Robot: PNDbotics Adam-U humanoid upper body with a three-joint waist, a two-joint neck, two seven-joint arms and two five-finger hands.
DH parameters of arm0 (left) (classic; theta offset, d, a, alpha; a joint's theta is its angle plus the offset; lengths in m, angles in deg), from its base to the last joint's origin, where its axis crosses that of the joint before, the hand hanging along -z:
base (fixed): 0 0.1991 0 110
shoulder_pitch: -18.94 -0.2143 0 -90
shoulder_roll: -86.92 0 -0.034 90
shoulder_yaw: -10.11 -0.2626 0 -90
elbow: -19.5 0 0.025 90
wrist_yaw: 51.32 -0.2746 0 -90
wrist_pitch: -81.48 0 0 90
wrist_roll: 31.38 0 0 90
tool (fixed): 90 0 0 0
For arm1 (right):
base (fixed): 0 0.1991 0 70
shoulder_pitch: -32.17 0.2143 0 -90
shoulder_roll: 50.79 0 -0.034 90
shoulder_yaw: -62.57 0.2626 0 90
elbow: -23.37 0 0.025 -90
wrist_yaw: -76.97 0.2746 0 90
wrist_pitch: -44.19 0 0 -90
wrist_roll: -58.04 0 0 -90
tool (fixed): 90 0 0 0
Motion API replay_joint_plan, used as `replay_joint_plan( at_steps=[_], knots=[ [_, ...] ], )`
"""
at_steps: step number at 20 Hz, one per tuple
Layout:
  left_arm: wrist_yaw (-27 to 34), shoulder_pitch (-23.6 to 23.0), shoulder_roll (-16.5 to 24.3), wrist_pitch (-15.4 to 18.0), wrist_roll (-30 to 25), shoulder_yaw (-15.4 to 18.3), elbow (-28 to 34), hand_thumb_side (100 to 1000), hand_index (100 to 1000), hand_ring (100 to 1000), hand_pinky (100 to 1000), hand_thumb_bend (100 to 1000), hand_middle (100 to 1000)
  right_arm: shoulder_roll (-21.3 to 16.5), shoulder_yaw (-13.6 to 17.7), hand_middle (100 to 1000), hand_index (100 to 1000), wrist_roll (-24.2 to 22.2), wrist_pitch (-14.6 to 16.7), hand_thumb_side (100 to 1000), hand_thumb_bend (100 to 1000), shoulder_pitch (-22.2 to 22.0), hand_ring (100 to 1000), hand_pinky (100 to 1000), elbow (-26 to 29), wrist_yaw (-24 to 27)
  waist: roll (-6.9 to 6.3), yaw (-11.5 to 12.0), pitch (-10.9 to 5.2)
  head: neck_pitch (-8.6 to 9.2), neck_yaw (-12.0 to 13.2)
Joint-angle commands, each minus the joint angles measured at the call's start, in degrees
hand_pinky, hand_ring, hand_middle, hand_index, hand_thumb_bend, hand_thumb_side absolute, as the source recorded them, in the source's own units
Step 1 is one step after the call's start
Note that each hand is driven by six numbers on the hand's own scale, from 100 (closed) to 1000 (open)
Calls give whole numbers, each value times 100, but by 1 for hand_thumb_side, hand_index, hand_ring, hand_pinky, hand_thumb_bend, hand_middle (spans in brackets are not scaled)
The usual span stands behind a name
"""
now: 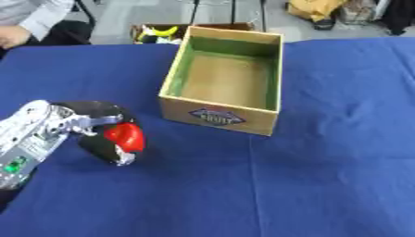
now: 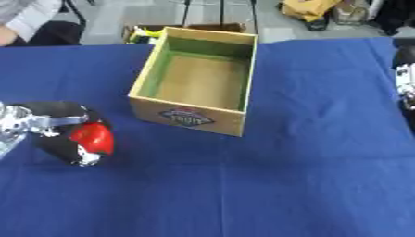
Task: Pick up objects on the table and place them in the box.
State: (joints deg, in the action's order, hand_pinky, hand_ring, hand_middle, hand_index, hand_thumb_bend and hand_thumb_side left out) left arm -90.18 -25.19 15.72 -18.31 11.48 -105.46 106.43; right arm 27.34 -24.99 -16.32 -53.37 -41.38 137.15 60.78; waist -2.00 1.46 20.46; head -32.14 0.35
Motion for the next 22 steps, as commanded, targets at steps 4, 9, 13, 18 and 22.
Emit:
replay_joint_plan(
  at_steps=[4,9,13,18,22],
  knots=[
    [128,18,145,-195,285,85,20,524,888,547,229,100,813,-75,63,821,835,-2,29,1000,100,41,873,809,82,28,25,5,-118,63,-32],
    [312,94,220,-346,452,302,320,520,877,522,211,100,796,-101,65,821,836,24,26,1000,100,21,873,809,82,33,5,24,-159,31,-82],
    [423,218,342,-471,473,483,624,517,854,513,201,100,791,-132,65,821,835,38,25,1000,100,7,873,809,82,37,-34,38,-200,2,-104],
    [473,401,498,-565,440,637,913,508,811,503,189,100,773,-173,59,820,836,41,31,1000,100,2,872,809,82,46,-87,32,-235,-19,-125],
    [438,681,549,-585,473,780,1044,502,809,496,179,100,772,-207,49,820,836,35,35,1000,100,0,872,809,82,56,-139,21,-257,-18,-111]
  ],
)
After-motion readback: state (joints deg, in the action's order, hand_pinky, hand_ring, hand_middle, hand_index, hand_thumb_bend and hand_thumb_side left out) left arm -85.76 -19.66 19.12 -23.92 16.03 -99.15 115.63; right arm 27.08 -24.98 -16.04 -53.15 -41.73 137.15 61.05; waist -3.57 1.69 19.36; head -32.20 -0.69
